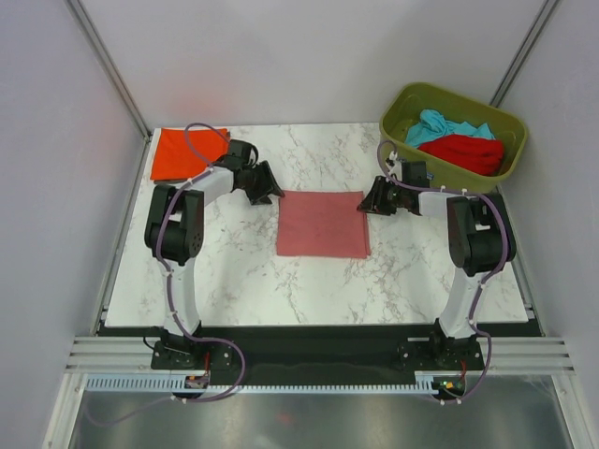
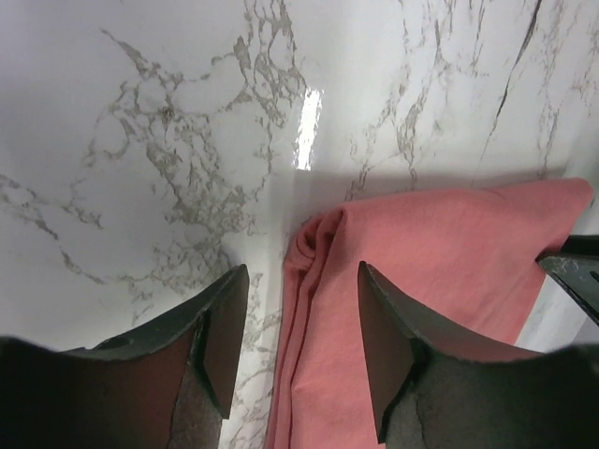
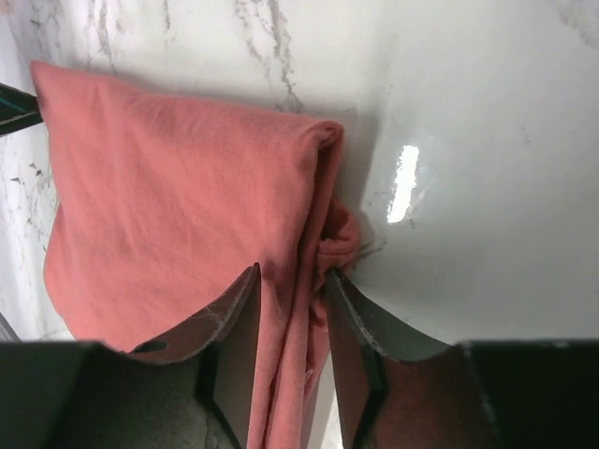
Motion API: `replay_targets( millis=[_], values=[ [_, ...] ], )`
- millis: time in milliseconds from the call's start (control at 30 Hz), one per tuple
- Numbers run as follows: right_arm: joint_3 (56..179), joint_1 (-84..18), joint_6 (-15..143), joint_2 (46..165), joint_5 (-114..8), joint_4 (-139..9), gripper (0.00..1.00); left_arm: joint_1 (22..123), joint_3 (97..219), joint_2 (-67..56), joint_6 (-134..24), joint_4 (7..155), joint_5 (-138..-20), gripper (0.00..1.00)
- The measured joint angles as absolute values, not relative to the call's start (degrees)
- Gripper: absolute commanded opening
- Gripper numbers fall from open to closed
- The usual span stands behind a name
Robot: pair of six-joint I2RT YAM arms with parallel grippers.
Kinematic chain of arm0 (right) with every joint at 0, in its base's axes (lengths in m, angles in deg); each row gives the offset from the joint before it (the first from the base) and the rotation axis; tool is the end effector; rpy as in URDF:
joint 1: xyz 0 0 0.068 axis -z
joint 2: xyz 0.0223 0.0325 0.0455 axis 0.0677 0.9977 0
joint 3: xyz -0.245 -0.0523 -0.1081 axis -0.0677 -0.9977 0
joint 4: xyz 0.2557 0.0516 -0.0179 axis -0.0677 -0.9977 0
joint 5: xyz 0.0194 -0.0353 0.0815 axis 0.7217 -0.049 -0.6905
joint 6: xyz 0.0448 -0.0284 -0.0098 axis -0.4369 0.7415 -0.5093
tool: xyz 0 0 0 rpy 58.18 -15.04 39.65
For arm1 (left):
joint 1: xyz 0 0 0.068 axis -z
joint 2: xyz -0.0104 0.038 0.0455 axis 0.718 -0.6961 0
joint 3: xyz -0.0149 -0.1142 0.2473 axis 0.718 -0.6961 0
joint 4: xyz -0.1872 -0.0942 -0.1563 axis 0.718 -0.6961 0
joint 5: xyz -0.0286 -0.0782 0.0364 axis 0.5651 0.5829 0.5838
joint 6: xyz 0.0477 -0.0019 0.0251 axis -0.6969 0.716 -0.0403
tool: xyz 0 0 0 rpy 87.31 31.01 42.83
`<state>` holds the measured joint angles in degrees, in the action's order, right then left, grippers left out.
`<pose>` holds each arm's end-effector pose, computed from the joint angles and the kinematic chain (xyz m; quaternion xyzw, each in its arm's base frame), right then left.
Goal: Fold and stack the t-shirts
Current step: Fold the tshirt
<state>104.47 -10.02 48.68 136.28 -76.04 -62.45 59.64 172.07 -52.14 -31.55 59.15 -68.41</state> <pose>0.3897 0.0603 0.1327 0.0315 0.9043 0.3250 0.2749 0.4385 -0.1190 0.1562 -0.1277 0.9340 -0.2638 0.2041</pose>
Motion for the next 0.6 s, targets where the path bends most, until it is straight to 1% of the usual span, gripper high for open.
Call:
replay_targets(
  millis=[67,167,333,433,600],
  values=[
    [104.5,-10.0,48.6,136.1,-76.9,-61.9,0.49,59.3,171.3,-51.5,-32.8,58.9,-66.6,0.59],
    [104.5,-10.1,48.5,135.3,-77.1,-62.4,0.54,59.0,170.1,-50.9,-34.3,59.3,-64.0,0.59],
    [102.3,-10.0,48.3,131.4,-76.8,-63.8,0.61,59.0,164.1,-48.1,-36.1,61.6,-61.2,0.59],
    [100.3,-10.0,48.2,127.1,-76.8,-64.6,0.64,59.0,160.7,-46.2,-37.1,63.5,-60.5,0.59],
    [96.7,-10.0,47.8,120.5,-76.8,-64.7,0.65,59.1,159.6,-45.8,-37.9,65.7,-60.0,0.58]
  ],
)
